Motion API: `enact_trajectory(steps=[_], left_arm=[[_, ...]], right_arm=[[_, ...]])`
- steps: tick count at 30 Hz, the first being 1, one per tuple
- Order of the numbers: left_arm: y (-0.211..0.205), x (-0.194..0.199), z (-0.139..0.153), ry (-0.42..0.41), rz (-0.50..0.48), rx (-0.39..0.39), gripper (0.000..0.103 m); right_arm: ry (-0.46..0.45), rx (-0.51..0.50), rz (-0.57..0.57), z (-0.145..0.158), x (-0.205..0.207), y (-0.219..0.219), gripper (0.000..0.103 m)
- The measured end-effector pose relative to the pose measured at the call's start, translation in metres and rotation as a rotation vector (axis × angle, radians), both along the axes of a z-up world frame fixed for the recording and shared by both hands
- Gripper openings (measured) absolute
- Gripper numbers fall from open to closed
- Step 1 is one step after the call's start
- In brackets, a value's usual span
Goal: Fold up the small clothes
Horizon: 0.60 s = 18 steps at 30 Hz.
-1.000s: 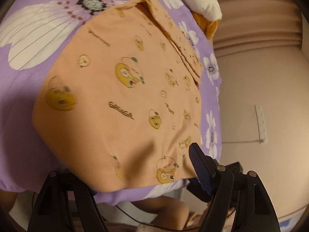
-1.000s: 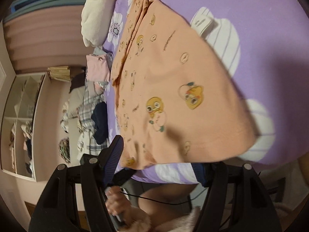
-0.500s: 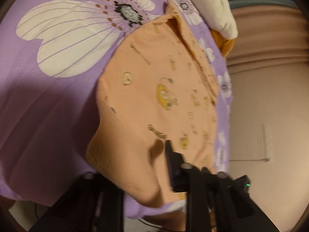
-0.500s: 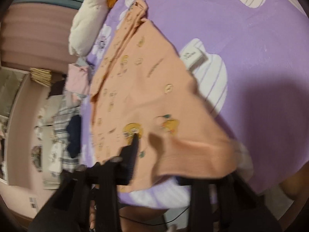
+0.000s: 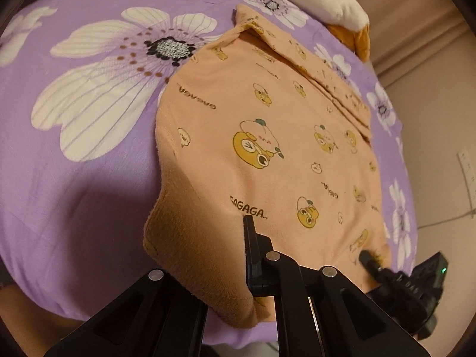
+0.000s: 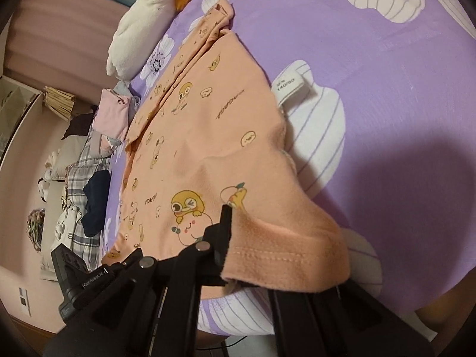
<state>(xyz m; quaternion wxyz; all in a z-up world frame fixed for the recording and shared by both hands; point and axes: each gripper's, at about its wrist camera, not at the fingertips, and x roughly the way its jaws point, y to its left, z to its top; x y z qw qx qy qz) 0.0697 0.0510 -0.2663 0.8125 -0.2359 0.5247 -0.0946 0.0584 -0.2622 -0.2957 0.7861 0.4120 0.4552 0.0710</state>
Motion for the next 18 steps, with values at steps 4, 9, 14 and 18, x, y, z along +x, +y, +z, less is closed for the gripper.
enact_trajectory(steps=[4, 9, 14, 18], left_arm=[[-0.005, 0.006, 0.025, -0.055, -0.019, 0.083, 0.003], [0.005, 0.038, 0.071, -0.159, 0.015, -0.013, 0.003], [0.005, 0.085, 0.117, -0.284, 0.050, -0.004, 0.003], [0.006, 0.133, 0.124, -0.286, 0.081, -0.071, 0.003]], right_arm=[[-0.014, 0.016, -0.006, 0.018, 0.008, -0.002, 0.004], [-0.157, 0.051, -0.002, 0.073, 0.027, -0.006, 0.004], [-0.267, -0.039, -0.009, 0.129, 0.070, -0.012, 0.004], [-0.284, -0.034, -0.054, 0.150, 0.118, -0.028, 0.004]])
